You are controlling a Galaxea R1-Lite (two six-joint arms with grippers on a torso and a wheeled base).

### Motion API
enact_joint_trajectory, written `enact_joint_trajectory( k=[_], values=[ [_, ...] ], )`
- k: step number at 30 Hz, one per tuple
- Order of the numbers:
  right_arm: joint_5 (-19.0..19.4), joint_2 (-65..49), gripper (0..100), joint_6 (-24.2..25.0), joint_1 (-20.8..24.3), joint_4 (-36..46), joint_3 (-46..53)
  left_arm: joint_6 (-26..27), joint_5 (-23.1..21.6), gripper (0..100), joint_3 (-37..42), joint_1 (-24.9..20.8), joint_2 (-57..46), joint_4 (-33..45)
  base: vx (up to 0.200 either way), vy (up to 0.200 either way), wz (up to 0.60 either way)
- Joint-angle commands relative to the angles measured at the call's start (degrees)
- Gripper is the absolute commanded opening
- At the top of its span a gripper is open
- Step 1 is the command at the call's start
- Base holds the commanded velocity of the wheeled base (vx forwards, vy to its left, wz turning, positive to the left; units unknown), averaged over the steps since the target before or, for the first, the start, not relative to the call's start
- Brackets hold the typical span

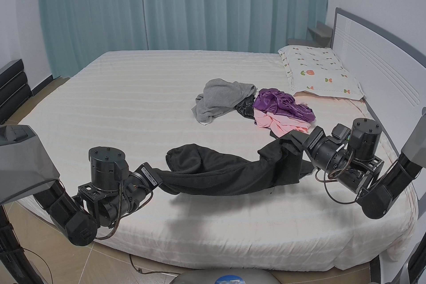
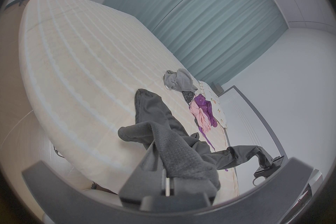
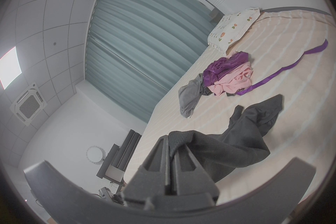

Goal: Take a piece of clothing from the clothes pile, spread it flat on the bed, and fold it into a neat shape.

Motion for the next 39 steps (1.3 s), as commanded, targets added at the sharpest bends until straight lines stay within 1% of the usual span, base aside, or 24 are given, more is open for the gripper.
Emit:
enact_joint_trajectory(
  k=[1,17,30,33,39],
  values=[
    [0.0,0.0,0,0.0,-0.1,0.0,-0.1,0.0,0.0,0,-0.1,0.0,-0.3,0.0,0.000,0.200,0.00],
    [0.1,0.7,0,0.1,-1.6,-0.1,-0.6,-0.1,0.0,0,0.0,-0.1,-0.7,0.1,0.000,0.200,0.00],
    [0.4,0.7,0,0.2,-1.7,-0.1,-0.6,-0.1,-0.1,0,0.0,-0.4,-0.7,0.1,0.000,0.200,0.00],
    [0.6,1.6,0,0.3,-2.4,-0.1,-0.7,-0.1,-0.1,0,0.0,-0.4,-0.4,0.1,0.000,0.200,0.00],
    [0.5,2.0,0,0.2,-2.4,-1.8,-0.6,-0.1,-0.1,0,0.0,-0.5,-0.5,0.1,0.000,0.200,0.00]
  ],
)
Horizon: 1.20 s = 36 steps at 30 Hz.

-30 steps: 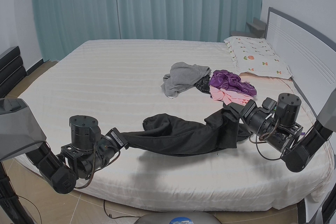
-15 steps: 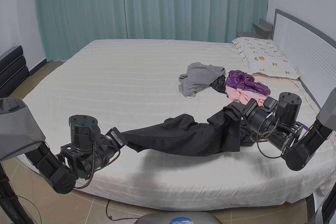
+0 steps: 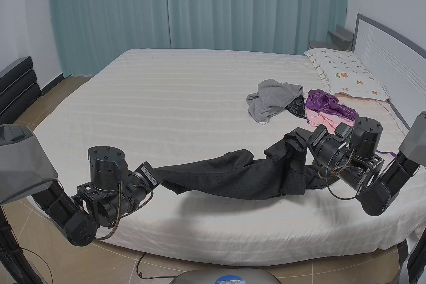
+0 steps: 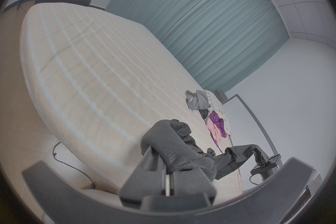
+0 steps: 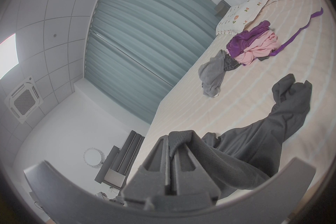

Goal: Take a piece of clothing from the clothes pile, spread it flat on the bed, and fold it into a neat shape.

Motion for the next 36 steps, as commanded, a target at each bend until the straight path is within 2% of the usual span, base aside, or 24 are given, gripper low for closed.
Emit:
enact_joint_trajectory(
  k=[1,26,36],
  values=[
    [0.0,0.4,0,0.0,0.0,-0.3,0.1,0.0,0.0,0,0.0,-0.1,0.1,0.0,0.000,0.200,0.00],
    [-0.5,-1.0,0,-0.1,0.7,-0.5,1.1,0.0,0.0,0,0.1,-0.1,-1.8,0.1,0.000,0.200,0.00],
    [-0.4,-3.4,0,-0.1,0.7,-1.1,6.5,0.1,0.0,0,0.3,-0.8,-3.7,0.2,-0.020,0.000,0.00]
  ],
)
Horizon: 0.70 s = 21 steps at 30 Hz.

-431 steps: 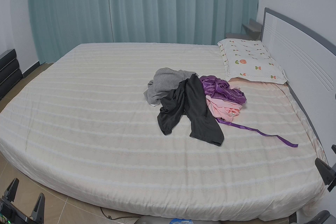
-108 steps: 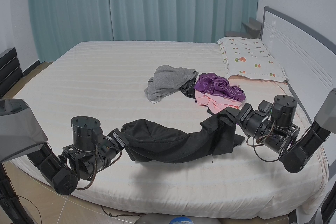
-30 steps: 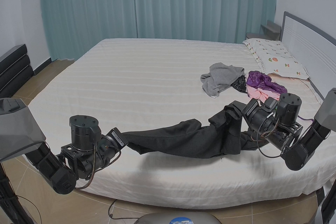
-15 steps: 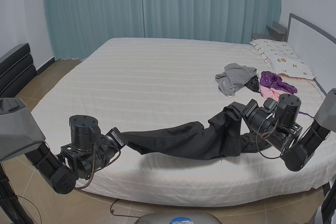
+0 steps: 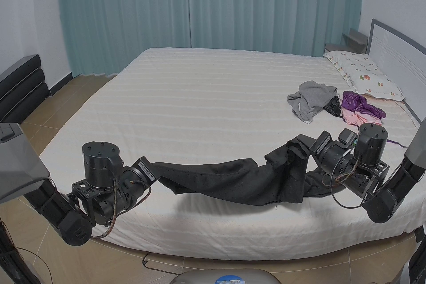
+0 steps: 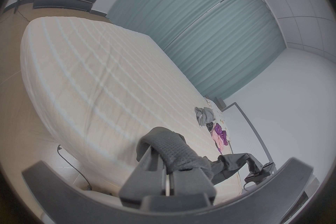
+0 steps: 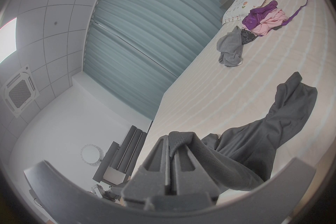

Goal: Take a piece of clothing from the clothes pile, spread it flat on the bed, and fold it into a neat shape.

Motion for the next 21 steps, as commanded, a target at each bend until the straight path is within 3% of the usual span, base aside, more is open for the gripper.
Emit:
enact_joint_trajectory(
  k=[1,10,14,20,21],
  values=[
    [0.0,-1.2,0,0.0,0.2,-1.2,2.7,0.0,0.0,0,0.5,-0.9,-1.4,0.2,-0.200,0.000,0.00],
    [-0.6,-10.9,0,-0.3,3.2,-3.1,11.8,0.8,0.5,0,6.7,-2.8,-7.6,0.1,-0.200,0.000,0.00],
    [-3.5,-16.3,0,-1.8,5.1,-3.0,14.3,2.8,0.5,0,9.0,-3.1,-12.8,0.4,-0.200,0.000,0.00],
    [-7.9,-25.6,0,-6.8,7.2,-2.2,13.8,5.1,0.7,0,10.5,-3.0,-19.6,1.0,0.000,0.000,0.00],
    [-8.3,-31.8,0,-8.4,8.8,0.4,13.1,5.2,0.7,0,10.1,-3.1,-24.5,3.2,0.000,0.000,0.00]
  ],
)
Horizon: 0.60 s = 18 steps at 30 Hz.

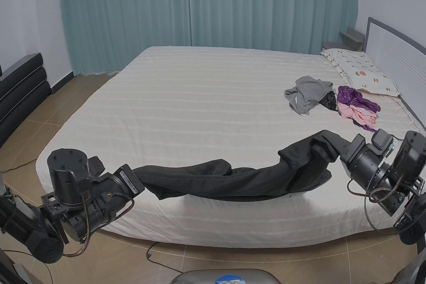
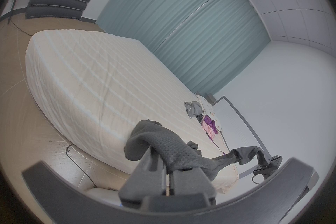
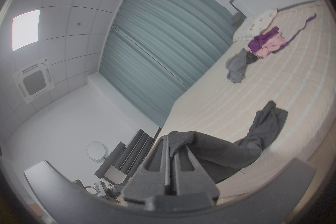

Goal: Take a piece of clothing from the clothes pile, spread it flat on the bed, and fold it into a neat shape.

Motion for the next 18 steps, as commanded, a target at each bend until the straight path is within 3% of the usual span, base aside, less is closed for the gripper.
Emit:
enact_joint_trajectory(
  k=[1,9,14,18],
  values=[
    [-2.2,-16.7,0,-4.8,3.9,6.2,-1.5,1.4,0.1,0,0.5,-0.1,-13.6,4.8,0.000,0.000,0.00],
    [-4.1,-27.7,0,-7.1,1.3,24.2,-18.2,3.3,0.4,0,-13.8,1.7,-21.0,22.9,0.000,0.000,0.00],
    [-3.0,-24.3,0,-9.0,-4.0,27.1,-26.2,3.3,0.3,0,-23.2,4.1,-19.7,31.0,0.000,0.000,0.00],
    [-2.2,-20.4,0,-9.3,-5.8,27.0,-28.0,3.4,0.2,0,-26.8,4.6,-16.4,31.6,0.000,0.000,0.00]
  ],
)
